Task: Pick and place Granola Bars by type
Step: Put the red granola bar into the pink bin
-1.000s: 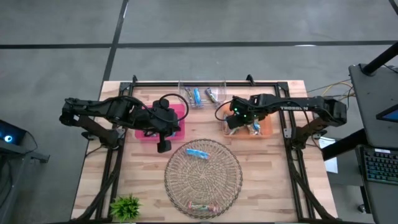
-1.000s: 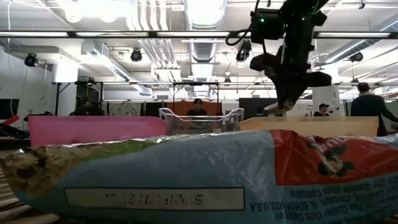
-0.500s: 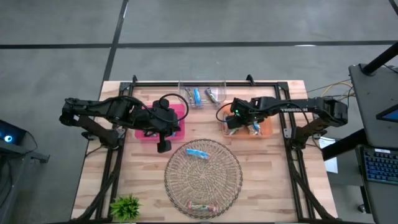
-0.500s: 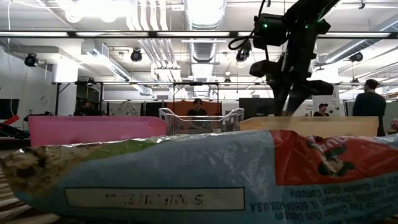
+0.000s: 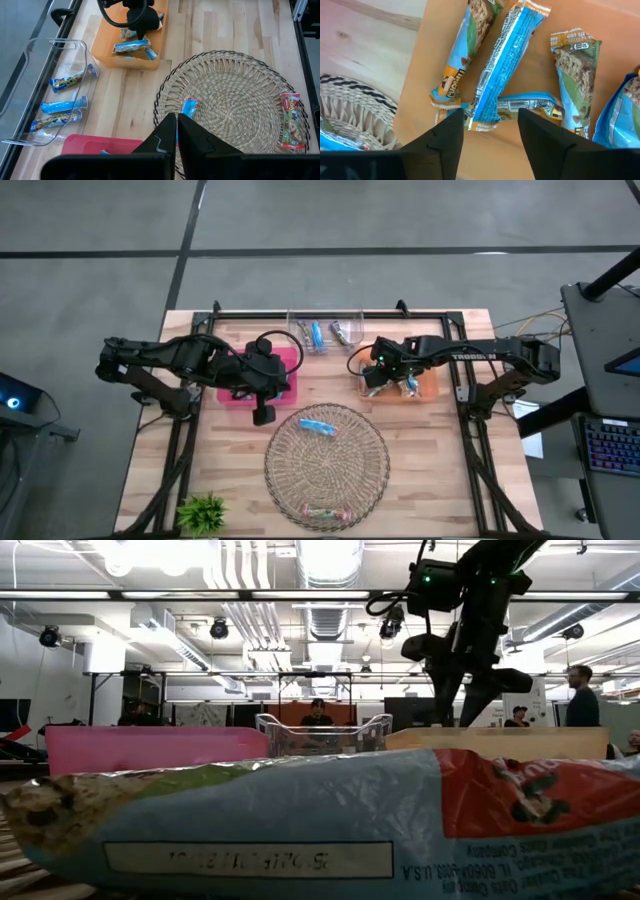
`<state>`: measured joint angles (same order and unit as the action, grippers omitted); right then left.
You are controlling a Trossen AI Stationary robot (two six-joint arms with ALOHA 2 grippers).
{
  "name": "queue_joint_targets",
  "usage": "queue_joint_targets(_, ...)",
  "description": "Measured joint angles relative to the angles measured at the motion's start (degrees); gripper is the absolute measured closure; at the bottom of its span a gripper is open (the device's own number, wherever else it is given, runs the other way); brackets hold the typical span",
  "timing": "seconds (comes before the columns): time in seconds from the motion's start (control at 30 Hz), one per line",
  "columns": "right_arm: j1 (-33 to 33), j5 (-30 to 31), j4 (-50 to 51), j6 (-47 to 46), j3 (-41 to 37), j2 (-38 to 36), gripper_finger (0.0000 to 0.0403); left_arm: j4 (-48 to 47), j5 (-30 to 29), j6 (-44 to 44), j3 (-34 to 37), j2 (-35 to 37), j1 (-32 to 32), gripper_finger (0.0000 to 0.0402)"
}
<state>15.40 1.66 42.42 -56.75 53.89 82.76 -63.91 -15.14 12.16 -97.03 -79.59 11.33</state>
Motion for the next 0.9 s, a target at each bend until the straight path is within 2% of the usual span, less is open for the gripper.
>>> queue_joint_targets(0.13, 0.0, -0.1, 0.0, 0.0, 0.0, 0.0, 0.0253, 0.0, 0.0, 0.0, 0.0, 0.0, 0.0, 0.0401)
queue_joint_targets(0.43, -0.5, -0.6, 0.1, 2.1, 0.1, -1.3, 0.0385, 0.0, 0.0, 0.0, 0.0, 0.0, 0.0, 0.0401)
queue_joint_targets(0.7, -2.2, -1.7, 0.1, 4.3, 0.1, -7.2, 0.0394, 0.0, 0.0, 0.0, 0.0, 0.0, 0.0, 0.0401)
queue_joint_targets(0.9, -7.1, -3.6, -2.1, 8.9, 0.1, -14.2, 0.0394, 0.0, 0.0, 0.0, 0.0, 0.0, 0.0, 0.0401)
